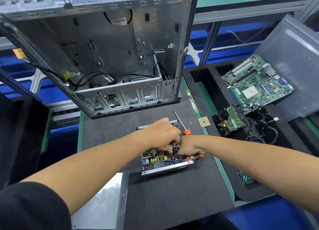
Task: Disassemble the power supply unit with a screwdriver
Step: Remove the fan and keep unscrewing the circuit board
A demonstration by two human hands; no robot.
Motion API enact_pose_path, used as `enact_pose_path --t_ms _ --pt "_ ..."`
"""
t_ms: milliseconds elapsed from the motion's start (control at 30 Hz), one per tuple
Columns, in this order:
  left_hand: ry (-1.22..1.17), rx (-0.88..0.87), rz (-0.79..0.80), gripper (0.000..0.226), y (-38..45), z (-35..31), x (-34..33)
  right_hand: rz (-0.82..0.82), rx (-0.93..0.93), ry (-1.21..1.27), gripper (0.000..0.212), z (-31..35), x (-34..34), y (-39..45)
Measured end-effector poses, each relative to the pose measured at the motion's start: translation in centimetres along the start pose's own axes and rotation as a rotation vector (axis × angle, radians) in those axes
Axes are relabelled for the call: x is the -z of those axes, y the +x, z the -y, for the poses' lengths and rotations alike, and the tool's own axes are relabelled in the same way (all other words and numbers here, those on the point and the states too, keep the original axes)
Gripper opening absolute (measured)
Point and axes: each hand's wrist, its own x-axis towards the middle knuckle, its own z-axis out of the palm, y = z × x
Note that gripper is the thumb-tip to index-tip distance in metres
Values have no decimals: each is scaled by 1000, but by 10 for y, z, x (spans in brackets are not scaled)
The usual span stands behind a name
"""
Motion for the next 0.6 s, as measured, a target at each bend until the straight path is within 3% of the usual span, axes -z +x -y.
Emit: enact_pose_path --t_ms 600 --pt "18 13 36 26 0 -4 6 -35 -22 -18 25 -4 0 5"
